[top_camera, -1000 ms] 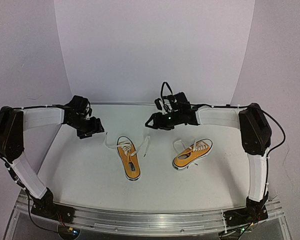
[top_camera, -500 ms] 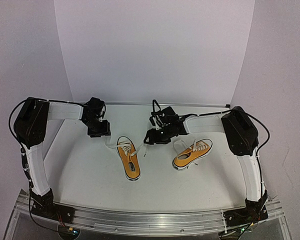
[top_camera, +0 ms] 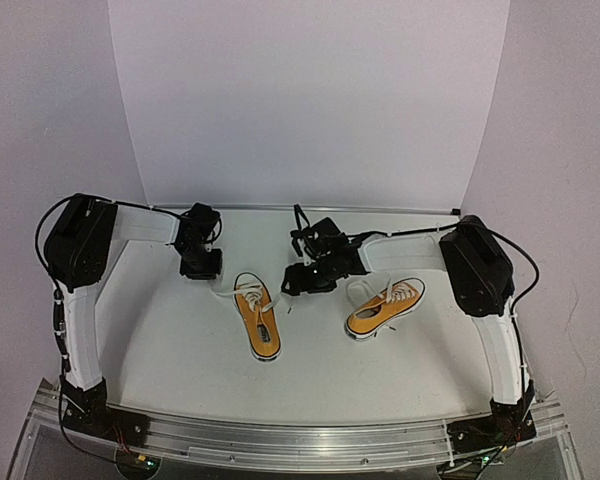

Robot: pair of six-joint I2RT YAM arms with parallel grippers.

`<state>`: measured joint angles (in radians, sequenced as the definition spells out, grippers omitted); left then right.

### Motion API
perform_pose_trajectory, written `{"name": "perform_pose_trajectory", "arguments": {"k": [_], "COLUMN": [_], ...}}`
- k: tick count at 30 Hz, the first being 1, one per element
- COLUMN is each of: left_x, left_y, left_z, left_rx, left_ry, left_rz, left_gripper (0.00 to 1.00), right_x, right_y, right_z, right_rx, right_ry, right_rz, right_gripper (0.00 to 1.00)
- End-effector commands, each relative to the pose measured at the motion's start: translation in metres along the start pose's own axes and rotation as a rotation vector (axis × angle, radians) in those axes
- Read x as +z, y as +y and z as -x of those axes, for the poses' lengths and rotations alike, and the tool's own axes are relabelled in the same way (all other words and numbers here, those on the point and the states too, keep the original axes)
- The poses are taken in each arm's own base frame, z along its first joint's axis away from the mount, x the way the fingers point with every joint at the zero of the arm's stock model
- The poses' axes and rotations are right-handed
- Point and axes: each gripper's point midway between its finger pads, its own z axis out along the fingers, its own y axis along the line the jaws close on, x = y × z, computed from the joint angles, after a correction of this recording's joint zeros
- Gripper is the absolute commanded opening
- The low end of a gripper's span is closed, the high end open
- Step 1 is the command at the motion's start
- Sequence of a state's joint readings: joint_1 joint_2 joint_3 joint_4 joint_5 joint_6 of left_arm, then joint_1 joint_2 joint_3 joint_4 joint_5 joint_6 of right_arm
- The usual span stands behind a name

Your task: Tie the shoes

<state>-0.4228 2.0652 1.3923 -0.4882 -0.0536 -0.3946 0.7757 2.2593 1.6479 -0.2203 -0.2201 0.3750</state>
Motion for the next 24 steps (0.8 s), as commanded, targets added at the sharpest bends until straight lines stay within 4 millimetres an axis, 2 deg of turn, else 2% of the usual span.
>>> {"name": "perform_pose_trajectory", "arguments": {"k": [1,3,7,11,13,16,18,19,20,22,24], "left_x": [-0.011,-0.020,-0.040,-0.061,-0.077,-0.095,-0.107,-0.112,-0.118,-0.125,-0.133], "left_y": [0.007,0.007,0.007,0.006,0.006,0.007,0.008,0.008,0.009,0.010,0.011], "left_z": [-0.005,-0.006,-0.007,-0.008,-0.005,-0.003,-0.004,-0.004,-0.005,-0.010,-0.017], "left_rx": [-0.012,-0.024,-0.040,-0.053,-0.060,-0.063,-0.065,-0.068,-0.074,-0.086,-0.103], "left_ry": [-0.018,-0.037,-0.074,-0.119,-0.159,-0.209,-0.241,-0.255,-0.269,-0.289,-0.313], "left_rz": [0.013,-0.001,-0.026,-0.065,-0.083,-0.101,-0.118,-0.125,-0.134,-0.154,-0.184], "left_gripper": [0.04,0.00,0.00,0.00,0.00,0.00,0.00,0.00,0.00,0.00,0.00], "right_x": [0.003,0.005,0.009,0.020,0.026,0.033,0.034,0.031,0.027,0.010,-0.016], "right_y": [-0.011,-0.012,-0.012,-0.017,-0.021,-0.030,-0.034,-0.034,-0.035,-0.036,-0.038], "right_z": [-0.015,-0.020,-0.035,-0.053,-0.062,-0.072,-0.076,-0.075,-0.071,-0.055,-0.027], "right_rx": [0.003,-0.002,-0.025,-0.058,-0.075,-0.091,-0.099,-0.098,-0.097,-0.095,-0.093], "right_ry": [0.024,0.035,0.066,0.112,0.132,0.152,0.161,0.159,0.152,0.110,0.035], "right_rz": [-0.089,-0.108,-0.150,-0.197,-0.221,-0.251,-0.262,-0.262,-0.261,-0.265,-0.287], "right_gripper": [0.68,0.68,0.67,0.60,0.52,0.35,0.18,0.06,0.02,0.00,0.00]}}
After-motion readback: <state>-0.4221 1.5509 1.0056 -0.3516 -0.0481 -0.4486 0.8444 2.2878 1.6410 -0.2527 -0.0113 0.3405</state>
